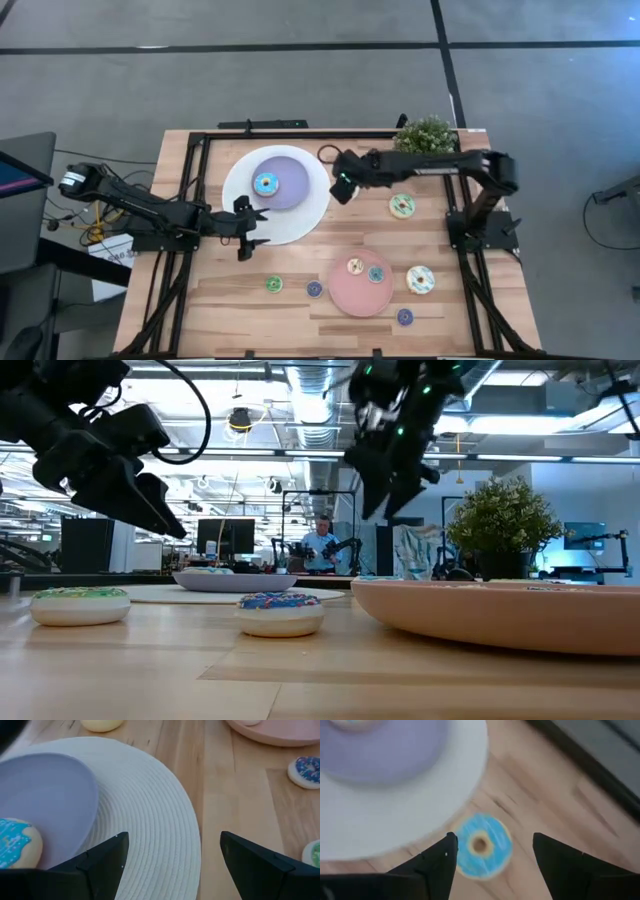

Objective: Pick & Place donuts
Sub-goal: Put the big light blue donut on the purple plate

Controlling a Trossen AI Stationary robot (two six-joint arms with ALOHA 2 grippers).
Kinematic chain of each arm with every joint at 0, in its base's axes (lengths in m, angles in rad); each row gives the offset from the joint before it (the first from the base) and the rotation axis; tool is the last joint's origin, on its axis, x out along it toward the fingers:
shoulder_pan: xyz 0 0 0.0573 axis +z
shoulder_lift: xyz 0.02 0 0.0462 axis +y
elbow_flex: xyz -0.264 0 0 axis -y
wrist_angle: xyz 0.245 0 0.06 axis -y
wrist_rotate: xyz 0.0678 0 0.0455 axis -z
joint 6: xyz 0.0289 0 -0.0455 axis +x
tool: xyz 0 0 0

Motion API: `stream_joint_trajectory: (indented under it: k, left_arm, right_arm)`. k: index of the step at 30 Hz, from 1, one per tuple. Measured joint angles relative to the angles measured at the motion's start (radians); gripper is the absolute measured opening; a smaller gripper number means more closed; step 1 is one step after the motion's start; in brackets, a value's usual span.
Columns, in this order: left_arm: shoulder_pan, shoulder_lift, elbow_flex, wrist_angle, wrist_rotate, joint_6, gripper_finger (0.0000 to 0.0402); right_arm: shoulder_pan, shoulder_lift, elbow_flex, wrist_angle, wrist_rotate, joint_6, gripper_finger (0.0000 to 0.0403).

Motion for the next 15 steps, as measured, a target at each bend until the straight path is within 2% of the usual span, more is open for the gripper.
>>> stream_joint_trajectory:
  k: [3, 8, 15]
  left_arm:
    - [0.0, 0.0, 0.0, 0.001, 0.027, -0.002, 0.0309]
    - [0.0, 0.0, 0.0, 0.002, 0.058, -0.013, 0.0309]
    - [0.0, 0.0, 0.0, -0.002, 0.074, -0.02, 0.0309]
  right_arm:
    - [-0.055, 0.066, 0.049, -0.105, -0.093, -0.009, 0.0249]
    - [-0.14, 0.131, 0.054, -0.103, -0.267, -0.047, 0.0249]
    - [-0.205, 0.206, 0.054, -0.09, -0.279, -0.051, 0.0249]
